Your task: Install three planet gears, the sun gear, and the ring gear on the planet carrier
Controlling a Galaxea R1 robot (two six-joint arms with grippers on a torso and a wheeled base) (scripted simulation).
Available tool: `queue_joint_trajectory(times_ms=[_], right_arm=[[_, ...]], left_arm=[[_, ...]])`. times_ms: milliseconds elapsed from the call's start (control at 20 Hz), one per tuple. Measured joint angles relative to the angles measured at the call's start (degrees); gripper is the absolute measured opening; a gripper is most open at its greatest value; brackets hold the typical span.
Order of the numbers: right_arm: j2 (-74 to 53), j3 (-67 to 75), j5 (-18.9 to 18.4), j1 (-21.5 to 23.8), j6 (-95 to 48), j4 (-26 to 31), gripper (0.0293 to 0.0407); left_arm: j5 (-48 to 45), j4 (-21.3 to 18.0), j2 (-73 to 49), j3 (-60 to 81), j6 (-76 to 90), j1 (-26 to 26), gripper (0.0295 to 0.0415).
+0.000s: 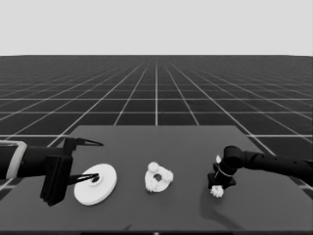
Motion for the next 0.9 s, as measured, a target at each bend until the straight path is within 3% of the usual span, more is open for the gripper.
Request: queue_joint_trajectory(times_ms=[150, 200, 250, 300, 400, 650, 700, 750, 900], right_arm=[[0.01, 0.01, 0.0, 0.0, 0.0, 0.0, 0.0309], [-3.66, 8.26, -6.12, 7.35, 2.61, 8.04, 0.0309], [-4.9, 10.86, -9.13, 15.7, 3.51, 14.5, 0.0309], [-4.9, 10.83, -10.72, 20.82, 3.48, 18.69, 0.0309], [-4.42, 9.7, -12.2, 25.4, 3.05, 22.53, 0.0309], [-4.04, 8.77, -12.96, 27.39, 2.69, 24.31, 0.0309], [7.01, 5.88, -12.08, 27.23, 18.72, 24.56, 0.0309], [22.61, 0.06, -11.59, 27.11, 24.69, 24.5, 0.0309], [40.47, -17.74, -11.75, 26.89, 20.97, 24.31, 0.0309]], left_arm=[[0.0, 0.0, 0.0, 0.0, 0.0, 0.0, 0.0385], [0.0, 0.0, 0.0, 0.0, 0.0, 0.0, 0.0385], [0.0, 0.0, 0.0, 0.0, 0.0, 0.0, 0.0385], [0.0, 0.0, 0.0, 0.0, 0.0, 0.0, 0.0385], [0.0, 0.0, 0.0, 0.0, 0.0, 0.0, 0.0385], [0.0, 0.0, 0.0, 0.0, 0.0, 0.0, 0.0385], [0.0, 0.0, 0.0, 0.0, 0.0, 0.0, 0.0385], [0.0, 0.0, 0.0, 0.0, 0.0, 0.0, 0.0385], [0.0, 0.0, 0.0, 0.0, 0.0, 0.0, 0.0385]])
